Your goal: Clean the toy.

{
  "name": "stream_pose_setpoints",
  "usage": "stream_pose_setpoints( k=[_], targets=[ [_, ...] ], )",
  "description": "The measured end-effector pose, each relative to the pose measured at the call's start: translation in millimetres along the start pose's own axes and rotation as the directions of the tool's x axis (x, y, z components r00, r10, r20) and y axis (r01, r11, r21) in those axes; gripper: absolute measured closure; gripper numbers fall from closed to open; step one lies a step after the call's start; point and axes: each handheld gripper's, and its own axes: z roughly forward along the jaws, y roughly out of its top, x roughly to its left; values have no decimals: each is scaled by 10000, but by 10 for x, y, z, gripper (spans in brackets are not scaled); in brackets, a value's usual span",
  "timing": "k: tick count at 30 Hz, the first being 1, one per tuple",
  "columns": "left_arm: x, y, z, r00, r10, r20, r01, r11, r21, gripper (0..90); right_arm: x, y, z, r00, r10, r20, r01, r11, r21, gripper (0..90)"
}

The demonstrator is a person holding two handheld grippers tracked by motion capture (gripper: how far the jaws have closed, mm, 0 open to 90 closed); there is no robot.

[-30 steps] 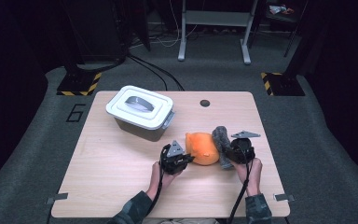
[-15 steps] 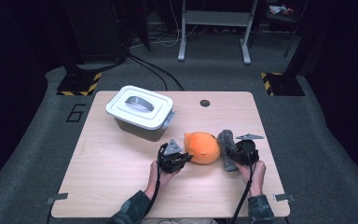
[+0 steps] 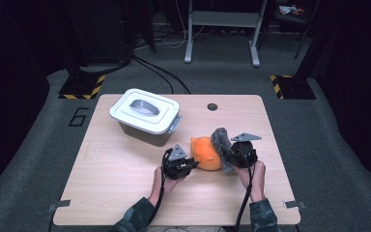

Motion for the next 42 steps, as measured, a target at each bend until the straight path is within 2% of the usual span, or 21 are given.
stream_pose_setpoints(
  k=[2, 5, 6, 8, 11, 12, 15, 17, 18, 22, 23, 24, 25, 27, 30, 34, 35, 39, 42],
  targets=[
    [-11, -3, -32, 9999, 139, 51, -139, 9999, -10, 654, -3, 6, 0, 10000, -66, 5, 66, 10000, 73, 719],
    [-16, -11, -47, 9995, 251, -195, -252, 9997, -46, 519, -6, 14, 11, 9999, -150, -22, 151, 9998, 124, 719],
    [-15, -16, -45, 9996, 169, -231, -169, 9999, -16, 484, 3, 16, 21, 10000, 26, -15, -26, 9999, 98, 719],
    [-21, -19, -17, 9992, 165, -362, -164, 9999, 30, 421, -3, 24, 33, 10000, 10, -51, -9, 9998, 186, 719],
    [-54, -21, 17, 9981, 425, -456, -422, 9991, 83, 378, -3, 38, 41, 10000, 67, -37, -66, 9998, 194, 719],
    [-63, -23, 31, 9984, 342, -447, -338, 9994, 97, 372, -7, 37, 46, 10000, 75, -31, -74, 9999, 153, 719],
    [-100, -11, 69, 9949, 702, -721, -688, 9974, 209, 355, -26, 47, 70, 9995, 305, -15, -305, 9993, 202, 719],
    [-103, 0, 74, 9947, 642, -801, -633, 9979, 130, 356, -40, 48, 73, 9998, 175, -49, -174, 9996, 202, 719],
    [-106, 12, 75, 9948, 603, -824, -599, 9982, 78, 365, -40, 50, 70, 9998, 213, -34, -212, 9994, 274, 719],
    [-150, 36, 149, 9832, 1165, -1402, -1123, 9930, 376, 467, -65, 51, 95, 9996, 273, -110, -271, 9995, 144, 719],
    [-150, 34, 157, 9832, 1191, -1387, -1149, 9927, 377, 494, -68, 51, 100, 9995, 298, -142, -296, 9995, 129, 719],
    [-155, 35, 167, 9827, 1191, -1421, -1155, 9927, 334, 588, -70, 49, 107, 9996, 254, -93, -253, 9996, 91, 720],
    [-156, 35, 172, 9810, 1296, -1446, -1262, 9915, 327, 588, -70, 49, 107, 9996, 254, -93, -253, 9996, 91, 720],
    [-134, 37, 178, 9825, 1252, -1379, -1221, 9920, 310, 701, -63, 52, 109, 9995, 317, -71, -317, 9995, 47, 720],
    [-100, 66, 161, 9901, 734, -1199, -716, 9973, 189, 794, -78, 50, 93, 9995, 306, -102, -307, 9995, -69, 720],
    [-84, 126, 109, 9936, 207, -1107, -189, 9997, 170, 825, -33, 76, -22, 9998, 211, 64, -209, 9993, -326, 720],
    [-81, 144, 92, 9945, 71, -1048, -61, 9999, 98, 824, -5, 90, -64, 9999, 61, 115, -56, 9990, -448, 719],
    [-73, 213, 33, 9950, -449, -890, 447, 9990, -41, 824, 176, 176, -199, 9988, -489, -95, 482, 9965, -690, 719],
    [-99, 246, -4, 9952, -398, -892, 394, 9992, -63, 823, 370, 244, -252, 9943, -989, -390, 958, 9926, -751, 718]
  ],
)
